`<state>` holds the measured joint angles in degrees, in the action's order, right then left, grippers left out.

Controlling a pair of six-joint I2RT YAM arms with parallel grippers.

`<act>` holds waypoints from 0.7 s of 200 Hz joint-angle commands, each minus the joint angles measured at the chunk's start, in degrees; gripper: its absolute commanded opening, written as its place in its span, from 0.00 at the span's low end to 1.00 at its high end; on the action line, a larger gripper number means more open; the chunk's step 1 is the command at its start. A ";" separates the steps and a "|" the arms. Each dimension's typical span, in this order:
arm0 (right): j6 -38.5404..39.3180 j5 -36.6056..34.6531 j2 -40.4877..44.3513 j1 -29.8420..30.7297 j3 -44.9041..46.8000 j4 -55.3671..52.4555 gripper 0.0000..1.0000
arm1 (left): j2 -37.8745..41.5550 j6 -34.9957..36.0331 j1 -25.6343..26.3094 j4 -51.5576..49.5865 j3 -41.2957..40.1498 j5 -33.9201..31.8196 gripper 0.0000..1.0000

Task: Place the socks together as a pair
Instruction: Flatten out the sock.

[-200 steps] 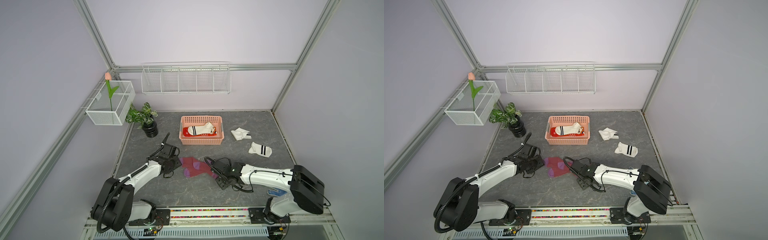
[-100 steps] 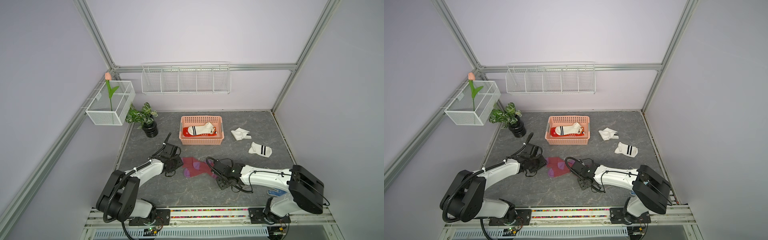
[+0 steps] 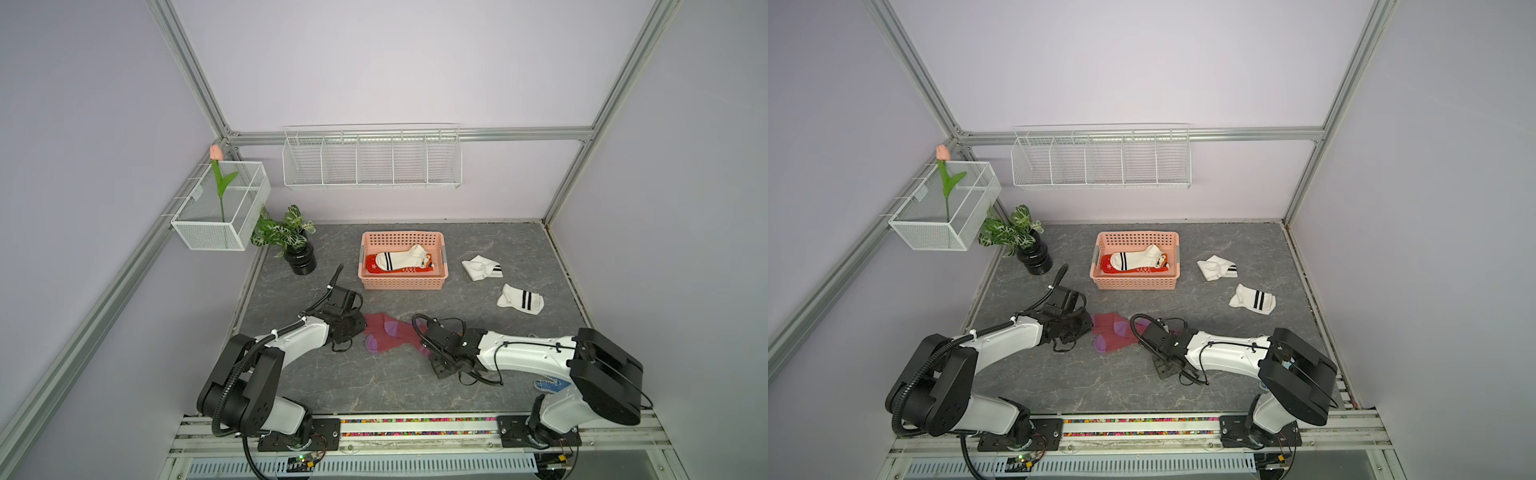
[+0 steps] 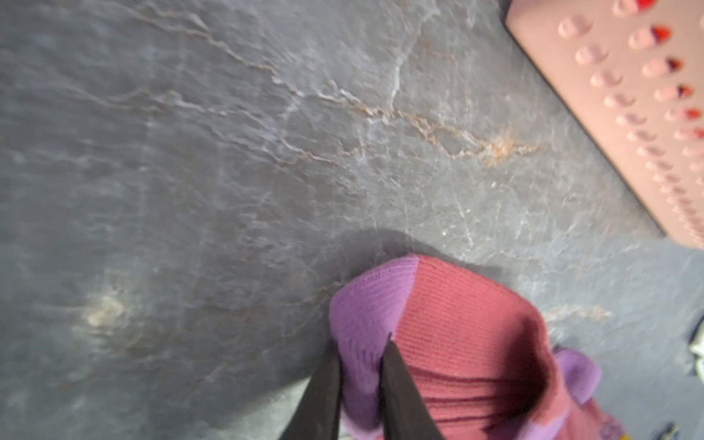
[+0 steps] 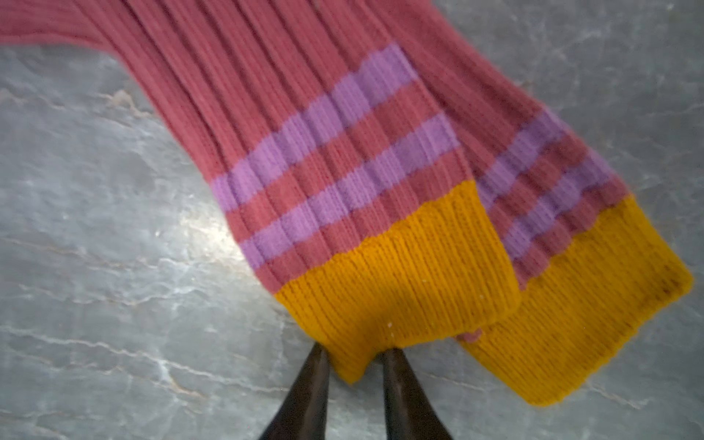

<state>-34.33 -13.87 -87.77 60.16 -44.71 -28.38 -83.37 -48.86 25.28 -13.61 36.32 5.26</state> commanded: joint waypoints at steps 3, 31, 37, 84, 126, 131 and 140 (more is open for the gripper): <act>-0.68 -0.45 0.27 0.34 1.05 -1.33 0.19 | -0.96 1.31 -0.23 -2.92 -0.22 -0.53 0.12; 0.55 -1.28 2.93 0.37 -0.68 -3.81 0.09 | 0.34 3.02 -0.21 -4.78 1.30 -1.20 0.02; 0.90 -1.47 3.62 0.31 -1.18 -4.56 0.08 | 0.90 3.42 -0.22 -5.78 1.76 -1.86 0.00; -0.14 3.57 10.97 -1.19 -3.69 -10.13 0.07 | 10.09 7.00 -0.23 -10.97 2.74 -4.00 0.00; -8.39 16.62 19.87 -7.80 -1.96 -10.06 0.07 | 23.12 11.39 0.08 -15.43 1.48 -0.88 0.00; -8.97 17.31 20.92 -8.56 -1.93 -10.28 0.07 | 24.60 11.71 0.12 -15.36 1.05 0.01 0.00; -9.81 18.91 22.77 -10.15 -1.63 -10.37 0.07 | 26.60 11.78 0.43 -15.69 0.59 1.33 0.00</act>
<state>-39.22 -2.31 -69.43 52.93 -47.27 -36.40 -61.93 -40.29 25.26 -26.26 37.50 3.84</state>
